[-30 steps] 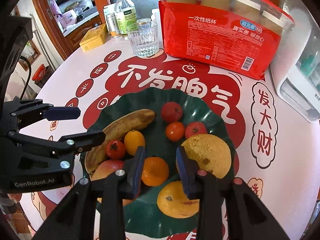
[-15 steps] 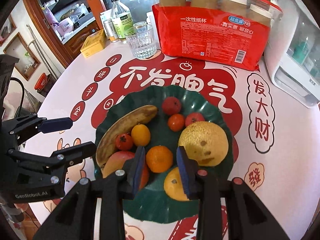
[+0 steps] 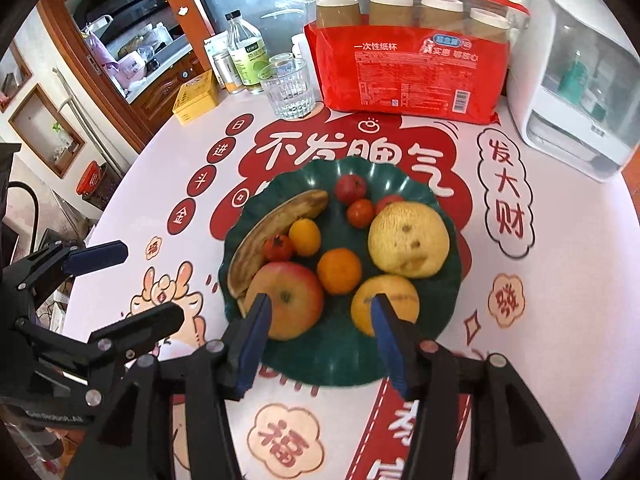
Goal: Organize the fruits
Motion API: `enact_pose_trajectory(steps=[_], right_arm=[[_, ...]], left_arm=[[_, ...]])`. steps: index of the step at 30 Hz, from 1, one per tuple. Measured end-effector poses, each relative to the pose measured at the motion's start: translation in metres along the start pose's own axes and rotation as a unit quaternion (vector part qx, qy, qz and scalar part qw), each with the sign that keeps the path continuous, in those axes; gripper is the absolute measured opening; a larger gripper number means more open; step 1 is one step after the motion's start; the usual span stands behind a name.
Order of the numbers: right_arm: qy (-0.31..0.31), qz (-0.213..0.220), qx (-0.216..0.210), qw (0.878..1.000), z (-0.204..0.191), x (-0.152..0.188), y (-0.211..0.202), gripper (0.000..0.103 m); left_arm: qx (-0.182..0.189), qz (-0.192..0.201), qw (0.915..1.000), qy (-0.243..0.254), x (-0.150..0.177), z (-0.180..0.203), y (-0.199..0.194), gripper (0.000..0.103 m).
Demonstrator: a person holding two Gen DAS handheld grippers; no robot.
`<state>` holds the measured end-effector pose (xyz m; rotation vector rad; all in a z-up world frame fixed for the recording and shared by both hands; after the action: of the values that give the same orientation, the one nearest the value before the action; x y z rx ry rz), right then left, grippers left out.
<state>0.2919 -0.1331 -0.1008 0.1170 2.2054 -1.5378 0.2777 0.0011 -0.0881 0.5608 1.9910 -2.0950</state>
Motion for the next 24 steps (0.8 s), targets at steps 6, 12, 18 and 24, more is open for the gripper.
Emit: enact_pose_trajectory(steps=[6, 12, 18, 24], right_arm=[[0.013, 0.004, 0.0, 1.0, -0.008, 0.033, -0.014, 0.061], [0.024, 0.01, 0.012, 1.0, -0.019, 0.078, -0.028, 0.066], [0.04, 0.018, 0.024, 0.999, -0.026, 0.116, -0.043, 0.068], [0.064, 0.031, 0.04, 0.997, -0.029, 0.147, -0.065, 0.069]], left_arm=[[-0.003, 0.009, 0.9999, 0.007, 0.03, 0.006, -0.019, 0.101], [0.005, 0.001, 1.0, 0.008, 0.07, 0.011, -0.032, 0.102], [0.012, 0.002, 0.9997, 0.024, 0.107, 0.023, -0.047, 0.102], [0.018, 0.016, 0.9995, 0.023, 0.135, 0.032, -0.068, 0.102]])
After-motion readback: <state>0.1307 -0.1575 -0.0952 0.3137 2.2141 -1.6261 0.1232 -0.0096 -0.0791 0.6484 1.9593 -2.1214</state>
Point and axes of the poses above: each gripper's, at about its wrist camera, not at the fingertips, and y roughly the way its jaws point, z to its right, x to its underside, the point moved 4 cm from there along y, roughly the way its jaws point, and after that the axes turned 4 degrees about -x, right-handed, at the moved point
